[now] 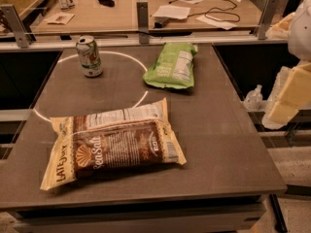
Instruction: Move green rice chip bag near brown chip bag
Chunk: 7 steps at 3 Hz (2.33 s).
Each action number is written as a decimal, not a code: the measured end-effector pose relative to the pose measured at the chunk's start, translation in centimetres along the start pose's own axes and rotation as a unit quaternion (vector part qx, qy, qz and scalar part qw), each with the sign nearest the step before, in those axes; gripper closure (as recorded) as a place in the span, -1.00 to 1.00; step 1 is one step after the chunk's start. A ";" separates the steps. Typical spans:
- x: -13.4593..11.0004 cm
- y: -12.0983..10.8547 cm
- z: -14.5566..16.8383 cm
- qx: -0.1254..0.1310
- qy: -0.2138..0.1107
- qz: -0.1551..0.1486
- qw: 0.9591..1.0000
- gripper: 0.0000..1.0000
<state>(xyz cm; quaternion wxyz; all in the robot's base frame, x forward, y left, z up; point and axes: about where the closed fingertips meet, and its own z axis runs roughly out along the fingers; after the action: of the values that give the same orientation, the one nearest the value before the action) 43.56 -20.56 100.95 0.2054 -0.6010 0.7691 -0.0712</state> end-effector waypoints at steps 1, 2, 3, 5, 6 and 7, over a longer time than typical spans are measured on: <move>0.0 0.0 0.0 0.000 0.000 0.000 1.000 -1.00; 0.6 -1.7 1.4 -0.012 0.000 -0.021 1.000 -1.00; 0.7 -4.0 3.8 -0.028 -0.042 -0.066 0.997 -1.00; -1.0 -6.2 6.8 -0.041 -0.109 -0.232 0.966 -1.00; -0.5 -6.5 7.2 0.000 -0.068 -0.330 0.942 -1.00; -0.4 -7.5 9.5 0.024 -0.049 -0.374 0.926 -1.00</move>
Offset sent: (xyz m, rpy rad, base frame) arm 0.0507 -0.0230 -0.0260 -0.0302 0.0617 0.1145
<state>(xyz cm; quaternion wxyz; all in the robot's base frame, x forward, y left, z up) 54.12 -20.92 95.10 0.2160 -0.8425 0.4756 -0.1315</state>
